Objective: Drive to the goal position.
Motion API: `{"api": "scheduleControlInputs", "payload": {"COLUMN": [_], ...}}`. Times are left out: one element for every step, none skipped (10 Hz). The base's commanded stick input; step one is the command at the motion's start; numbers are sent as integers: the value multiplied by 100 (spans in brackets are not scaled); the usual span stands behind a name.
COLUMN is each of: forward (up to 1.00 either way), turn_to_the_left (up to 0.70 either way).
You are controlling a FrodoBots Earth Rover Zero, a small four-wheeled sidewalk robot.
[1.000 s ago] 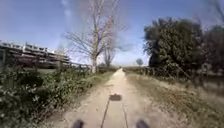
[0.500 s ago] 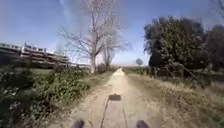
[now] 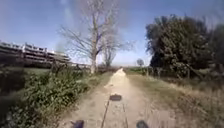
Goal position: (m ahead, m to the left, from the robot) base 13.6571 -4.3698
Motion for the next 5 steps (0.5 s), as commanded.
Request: {"api": "scheduleControlInputs", "payload": {"forward": [70,70,70,70,70], "turn_to_the_left": [0,0,0,0,0]}}
